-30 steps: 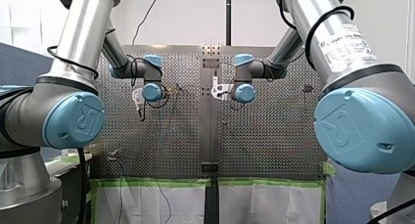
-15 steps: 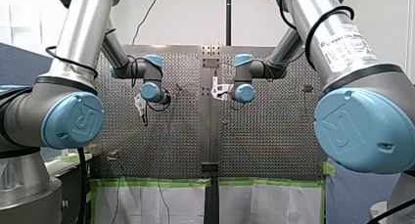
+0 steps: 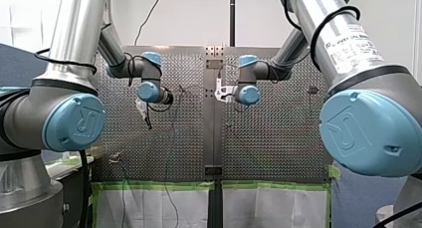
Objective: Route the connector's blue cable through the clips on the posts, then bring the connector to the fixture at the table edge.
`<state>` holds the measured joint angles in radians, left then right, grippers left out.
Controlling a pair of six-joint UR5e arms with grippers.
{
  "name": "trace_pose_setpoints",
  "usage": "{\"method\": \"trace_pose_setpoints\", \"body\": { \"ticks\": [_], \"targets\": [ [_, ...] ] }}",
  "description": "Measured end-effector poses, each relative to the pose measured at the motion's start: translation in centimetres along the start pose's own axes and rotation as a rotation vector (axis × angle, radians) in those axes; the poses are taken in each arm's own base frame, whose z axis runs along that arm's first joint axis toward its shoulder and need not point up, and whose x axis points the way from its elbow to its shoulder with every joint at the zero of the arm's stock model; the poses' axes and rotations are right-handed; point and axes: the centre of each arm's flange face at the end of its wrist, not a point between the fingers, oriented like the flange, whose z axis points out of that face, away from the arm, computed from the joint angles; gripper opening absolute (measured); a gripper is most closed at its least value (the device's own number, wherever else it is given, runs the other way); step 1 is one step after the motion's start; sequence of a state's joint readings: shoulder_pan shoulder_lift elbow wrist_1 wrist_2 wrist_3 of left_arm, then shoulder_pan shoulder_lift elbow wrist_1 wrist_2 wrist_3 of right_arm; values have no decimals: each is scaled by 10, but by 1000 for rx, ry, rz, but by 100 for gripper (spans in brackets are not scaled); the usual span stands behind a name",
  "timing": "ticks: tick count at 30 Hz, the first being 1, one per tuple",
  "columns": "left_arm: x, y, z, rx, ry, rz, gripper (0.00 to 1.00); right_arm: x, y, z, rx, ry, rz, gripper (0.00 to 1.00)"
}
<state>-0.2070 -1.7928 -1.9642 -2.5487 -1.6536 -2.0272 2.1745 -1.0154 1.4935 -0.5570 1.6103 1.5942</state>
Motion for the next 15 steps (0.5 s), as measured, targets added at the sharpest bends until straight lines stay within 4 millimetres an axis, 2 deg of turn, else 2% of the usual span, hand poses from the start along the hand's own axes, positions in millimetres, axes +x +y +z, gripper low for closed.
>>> {"method": "trace_pose_setpoints", "body": {
  "ticks": [8,15],
  "targets": [
    [13,-2,-21,54,50,-16,98,0,0,0,0,-3,0,0],
    [3,-7,-35,89,17,-27,98,0,0,0,0,-3,1,0]
  ]
}}
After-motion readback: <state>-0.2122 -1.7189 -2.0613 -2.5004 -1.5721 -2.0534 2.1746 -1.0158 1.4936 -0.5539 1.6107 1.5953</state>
